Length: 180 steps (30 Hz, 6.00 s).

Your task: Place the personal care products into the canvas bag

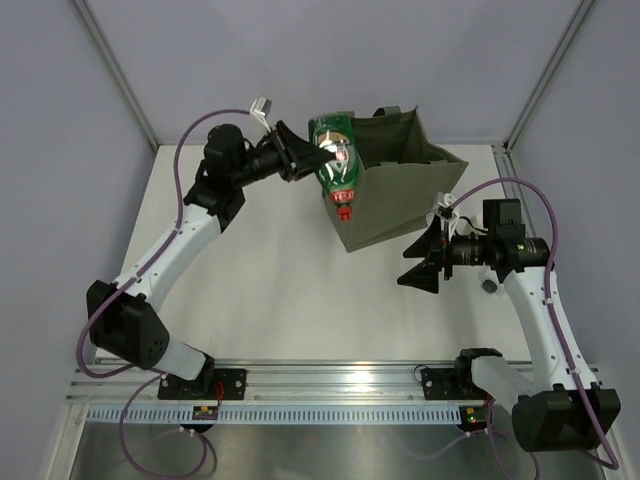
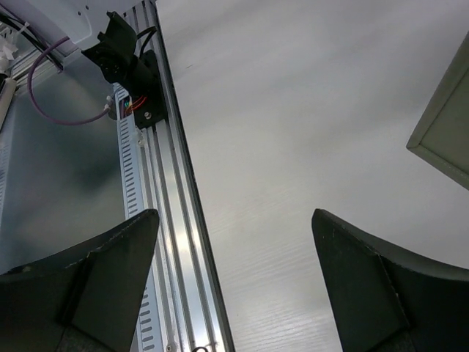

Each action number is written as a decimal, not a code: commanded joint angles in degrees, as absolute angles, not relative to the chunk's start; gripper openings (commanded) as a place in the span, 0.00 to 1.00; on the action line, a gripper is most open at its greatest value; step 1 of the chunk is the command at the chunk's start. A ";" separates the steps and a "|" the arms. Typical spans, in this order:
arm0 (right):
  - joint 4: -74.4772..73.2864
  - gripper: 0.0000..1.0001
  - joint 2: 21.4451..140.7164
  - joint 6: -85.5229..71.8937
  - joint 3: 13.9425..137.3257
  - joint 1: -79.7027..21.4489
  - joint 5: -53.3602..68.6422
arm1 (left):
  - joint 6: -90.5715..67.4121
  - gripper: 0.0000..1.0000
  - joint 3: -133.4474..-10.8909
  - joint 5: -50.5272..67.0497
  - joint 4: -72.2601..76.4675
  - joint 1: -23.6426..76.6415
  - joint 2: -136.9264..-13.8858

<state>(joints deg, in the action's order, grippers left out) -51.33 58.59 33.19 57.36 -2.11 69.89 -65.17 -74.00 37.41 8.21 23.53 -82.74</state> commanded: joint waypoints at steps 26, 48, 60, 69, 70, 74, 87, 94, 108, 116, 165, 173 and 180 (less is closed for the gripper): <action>-47.55 0.97 51.06 30.23 52.29 6.06 71.55 | -44.76 0.33 -125.61 25.66 3.16 28.65 -120.16; -41.49 0.98 58.19 -4.29 64.43 8.26 5.65 | -20.14 0.94 -104.98 19.53 -7.20 29.36 -94.77; -45.18 0.99 60.99 -1.32 63.37 11.77 6.94 | -15.29 0.99 -59.00 7.65 -5.54 29.27 -55.92; -33.94 1.00 73.11 -5.01 63.36 14.06 8.96 | -20.12 0.99 -39.48 6.07 -10.37 29.27 -33.76; -33.40 0.99 75.91 -5.88 63.89 14.06 9.23 | -20.39 0.99 -38.51 6.15 -10.98 29.27 -32.53; -32.17 0.99 83.39 -7.12 68.10 14.06 6.43 | -21.79 0.99 -36.12 6.68 -12.83 29.27 -29.10; -28.83 0.34 89.40 -6.95 67.68 13.97 4.39 | -21.80 0.99 -36.65 7.74 -15.99 29.27 -27.95; -29.97 0.00 78.77 -4.57 65.04 14.68 10.35 | -22.41 0.99 -36.56 8.17 -16.61 29.27 -26.90; -42.18 0.00 67.23 -10.10 74.87 18.11 41.10 | -23.91 0.99 -36.91 10.28 -17.14 29.27 -26.54; -38.60 0.00 75.75 -16.26 95.69 18.02 49.83 | -23.12 0.99 -37.88 10.28 -18.02 29.27 -27.07; -39.01 0.27 98.33 -1.59 109.91 -11.16 27.07 | -22.41 0.99 -37.88 10.37 -19.60 29.27 -27.86; -50.98 1.00 101.54 10.89 122.78 -10.99 31.39 | -21.01 0.99 -39.11 10.37 -21.71 29.27 -28.13; -52.73 1.00 90.01 7.14 115.33 2.50 27.61 | -19.95 0.99 -39.02 9.93 -22.41 29.27 -27.86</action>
